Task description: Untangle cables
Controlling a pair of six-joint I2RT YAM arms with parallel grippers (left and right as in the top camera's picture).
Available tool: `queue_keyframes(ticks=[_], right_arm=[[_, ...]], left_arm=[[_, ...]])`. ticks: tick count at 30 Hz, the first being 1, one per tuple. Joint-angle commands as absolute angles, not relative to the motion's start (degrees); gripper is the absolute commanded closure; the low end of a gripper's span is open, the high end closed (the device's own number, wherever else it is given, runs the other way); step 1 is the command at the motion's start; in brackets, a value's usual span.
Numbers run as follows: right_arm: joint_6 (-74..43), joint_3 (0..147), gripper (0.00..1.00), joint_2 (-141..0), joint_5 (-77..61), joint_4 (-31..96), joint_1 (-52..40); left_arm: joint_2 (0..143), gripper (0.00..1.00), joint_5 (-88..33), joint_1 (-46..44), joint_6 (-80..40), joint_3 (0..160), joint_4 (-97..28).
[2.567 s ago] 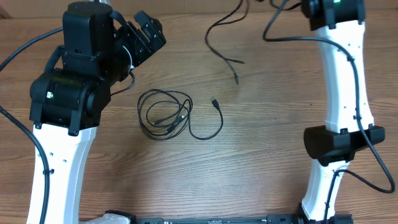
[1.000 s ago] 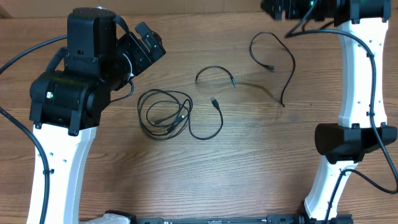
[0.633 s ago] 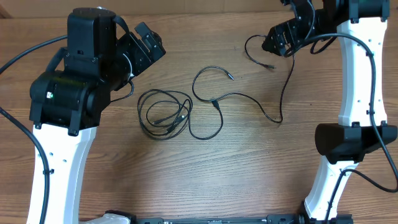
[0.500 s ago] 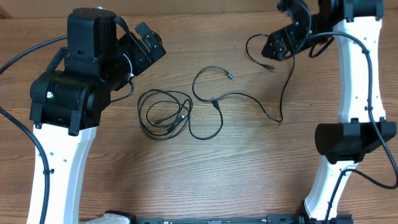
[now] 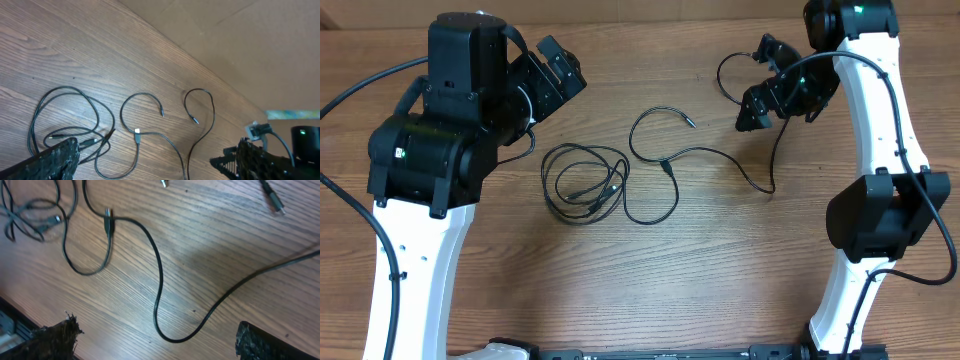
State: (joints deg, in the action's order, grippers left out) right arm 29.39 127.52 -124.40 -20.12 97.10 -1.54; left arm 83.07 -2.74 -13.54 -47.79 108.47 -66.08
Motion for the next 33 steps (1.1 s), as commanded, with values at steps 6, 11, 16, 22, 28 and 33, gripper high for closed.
queue_keyframes(ticks=[6,11,16,22,28,33], right_arm=[[45.15,117.95,0.00,-124.31,-21.23,94.65,-1.91],[45.58,108.90,0.00,-124.31,-21.45,90.70,-1.93],[45.58,101.73,0.03,-124.31,-21.54,88.38,-2.24],[45.54,96.82,0.16,-124.31,-22.59,83.88,-2.24],[45.47,94.89,0.45,-124.31,-23.35,80.09,-2.24],[44.99,94.98,0.79,-124.31,-23.66,78.04,-2.24]], left_arm=[[83.15,0.00,-2.35,-13.89,-46.89,108.84,-66.11],[83.15,0.00,-2.35,-13.89,-46.89,108.84,-66.11],[83.15,0.00,-2.35,-13.87,-46.89,108.84,-66.11],[83.15,0.00,-2.35,-13.89,-46.89,108.84,-66.11],[83.15,0.00,-2.35,-13.87,-46.89,108.84,-66.11],[83.15,0.00,-2.35,-13.89,-46.89,108.84,-66.11]])
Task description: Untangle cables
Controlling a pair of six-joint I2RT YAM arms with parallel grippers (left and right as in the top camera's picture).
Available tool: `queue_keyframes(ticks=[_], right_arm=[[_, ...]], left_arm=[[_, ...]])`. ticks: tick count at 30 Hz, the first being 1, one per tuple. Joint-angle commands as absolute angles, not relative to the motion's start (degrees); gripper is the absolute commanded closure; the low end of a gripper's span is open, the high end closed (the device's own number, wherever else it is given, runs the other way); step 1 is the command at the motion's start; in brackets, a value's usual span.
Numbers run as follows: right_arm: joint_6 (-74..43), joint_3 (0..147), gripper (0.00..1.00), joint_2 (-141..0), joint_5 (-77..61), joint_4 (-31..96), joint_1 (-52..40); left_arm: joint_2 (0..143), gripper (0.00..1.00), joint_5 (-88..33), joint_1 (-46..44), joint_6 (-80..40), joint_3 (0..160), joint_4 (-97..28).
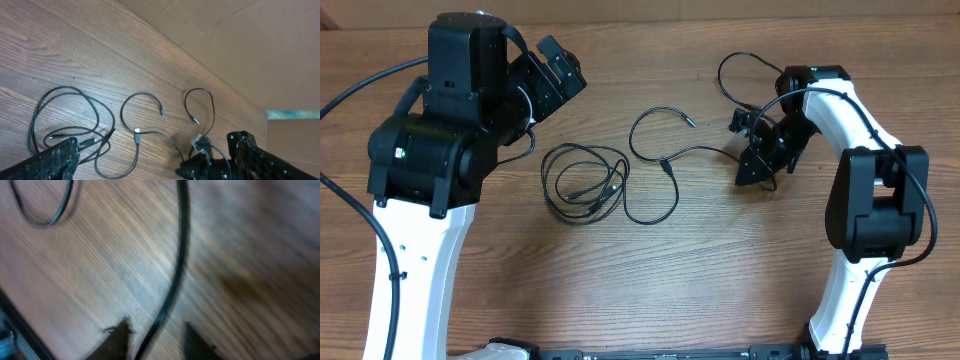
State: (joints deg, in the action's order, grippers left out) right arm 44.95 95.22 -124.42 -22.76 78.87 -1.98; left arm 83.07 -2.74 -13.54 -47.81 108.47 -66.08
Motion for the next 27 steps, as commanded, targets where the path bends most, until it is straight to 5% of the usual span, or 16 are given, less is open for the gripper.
queue_keyframes(ticks=[1,3,14,27], right_arm=[[44.82,95.00,0.86,-124.31,-23.62,77.56,-2.24],[44.84,95.07,0.96,-124.31,-22.98,76.18,-2.17],[24.49,97.91,0.96,-124.31,0.62,58.70,0.16],[9.41,97.91,0.96,-124.31,-3.29,38.06,14.83]], left_arm=[[83.15,0.00,-2.35,-13.89,-46.89,108.84,-66.11],[83.15,0.00,-2.35,-13.89,-46.89,108.84,-66.11],[83.15,0.00,-2.35,-13.89,-46.89,108.84,-66.13],[83.15,0.00,-2.35,-13.89,-46.89,108.84,-66.13]])
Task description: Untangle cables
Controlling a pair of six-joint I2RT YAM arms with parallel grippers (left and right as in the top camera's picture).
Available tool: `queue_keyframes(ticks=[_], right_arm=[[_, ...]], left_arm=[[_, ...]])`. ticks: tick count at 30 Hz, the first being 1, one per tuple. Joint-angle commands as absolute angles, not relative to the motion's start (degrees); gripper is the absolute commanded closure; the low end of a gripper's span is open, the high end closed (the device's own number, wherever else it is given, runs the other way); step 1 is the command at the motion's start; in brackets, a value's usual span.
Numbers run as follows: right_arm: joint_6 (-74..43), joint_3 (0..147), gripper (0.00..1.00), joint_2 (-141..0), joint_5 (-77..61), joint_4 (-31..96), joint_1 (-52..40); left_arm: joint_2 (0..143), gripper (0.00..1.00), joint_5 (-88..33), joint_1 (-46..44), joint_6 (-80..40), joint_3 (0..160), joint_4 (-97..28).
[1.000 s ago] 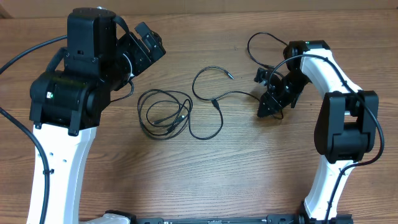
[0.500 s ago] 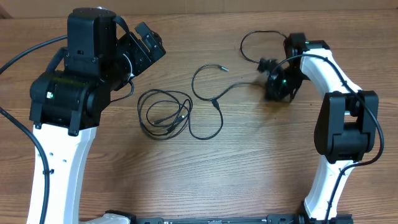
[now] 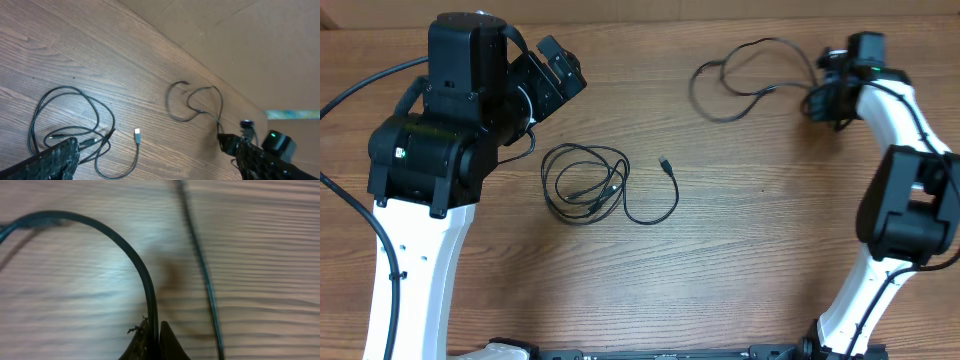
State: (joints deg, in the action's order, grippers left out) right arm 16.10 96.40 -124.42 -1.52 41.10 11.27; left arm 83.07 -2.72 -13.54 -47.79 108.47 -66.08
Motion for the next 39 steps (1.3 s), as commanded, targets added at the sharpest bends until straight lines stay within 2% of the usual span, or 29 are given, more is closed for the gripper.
queue_keyframes(ticks=[1,5,13,27,28,29,31,32,39], right_arm=[[7.92,97.91,0.96,-124.31,-3.29,36.93,16.08],[5.26,97.91,0.93,-124.31,-3.09,33.26,20.93],[5.65,97.91,0.94,-124.31,-3.11,27.00,27.99],[13.26,97.91,0.96,-124.31,0.60,16.43,28.95],[13.96,97.91,0.84,-124.31,0.58,16.01,28.95],[13.98,97.91,0.63,-124.31,0.56,15.66,28.95],[13.98,97.91,0.08,-124.31,0.36,15.92,28.95],[14.00,97.91,0.00,-124.31,0.38,16.32,28.95],[13.96,97.91,0.00,-124.31,0.34,21.17,28.95]], left_arm=[[83.15,0.00,-2.35,-13.89,-46.89,108.84,-66.13],[83.15,0.00,-2.35,-13.89,-46.89,108.84,-66.13],[83.15,0.00,-2.35,-13.89,-46.89,108.84,-66.13],[83.15,0.00,-2.35,-13.89,-46.89,108.84,-66.17],[83.15,0.00,-2.35,-13.89,-46.89,108.84,-66.17],[83.15,0.00,-2.35,-13.89,-46.89,108.84,-66.17],[83.15,0.00,-2.35,-13.89,-46.87,108.84,-66.17],[83.15,0.00,-2.35,-13.89,-46.89,108.84,-66.17],[83.15,0.00,-2.35,-13.89,-46.89,108.84,-66.17]])
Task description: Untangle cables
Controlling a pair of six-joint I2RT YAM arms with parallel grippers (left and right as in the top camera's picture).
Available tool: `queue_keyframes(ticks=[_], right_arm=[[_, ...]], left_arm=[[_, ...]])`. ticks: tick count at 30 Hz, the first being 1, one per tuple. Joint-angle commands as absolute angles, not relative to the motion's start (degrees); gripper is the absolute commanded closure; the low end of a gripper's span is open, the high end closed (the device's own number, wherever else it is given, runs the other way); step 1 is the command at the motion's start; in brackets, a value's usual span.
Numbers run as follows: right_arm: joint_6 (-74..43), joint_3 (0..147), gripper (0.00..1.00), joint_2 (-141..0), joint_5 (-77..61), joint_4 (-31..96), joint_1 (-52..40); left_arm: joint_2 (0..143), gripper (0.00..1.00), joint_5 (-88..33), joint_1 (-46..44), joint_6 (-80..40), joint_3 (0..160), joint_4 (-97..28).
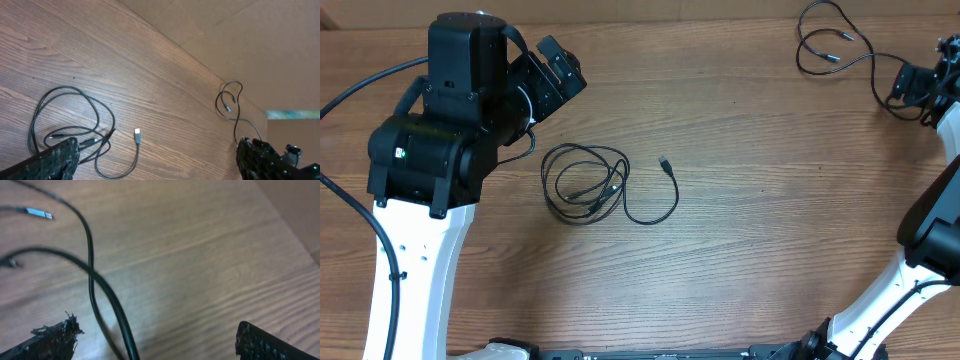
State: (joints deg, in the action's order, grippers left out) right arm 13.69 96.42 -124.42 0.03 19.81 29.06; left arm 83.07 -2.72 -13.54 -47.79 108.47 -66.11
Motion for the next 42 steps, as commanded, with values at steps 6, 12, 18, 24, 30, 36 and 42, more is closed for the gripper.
queue_keyframes(ticks=[6,12,18,24,30,36,42], right_arm=[[13.96,97.91,0.00,-123.90,0.32,27.53,28.32],[13.54,97.91,0.00,-123.76,-3.64,37.54,28.08],[13.08,97.84,0.00,-123.79,-7.84,43.40,28.08],[9.26,97.82,0.00,-123.79,-7.97,47.75,28.03],[9.04,97.34,0.00,-123.79,-16.21,48.29,27.53],[8.32,92.95,0.00,-123.94,-17.50,41.12,24.93],[7.66,89.95,0.00,-124.44,-16.88,34.02,21.56]], left_arm=[[83.15,0.00,-2.35,-13.89,-46.89,108.84,-66.17],[83.15,0.00,-2.35,-13.89,-46.89,108.84,-66.17],[83.15,0.00,-2.35,-13.89,-46.89,108.84,-66.17],[83.15,0.00,-2.35,-13.89,-46.89,108.84,-66.17],[83.15,0.00,-2.35,-13.89,-46.89,108.84,-66.17],[83.15,0.00,-2.35,-13.89,-46.89,108.84,-66.17],[83.15,0.00,-2.35,-13.89,-46.89,108.84,-66.17]])
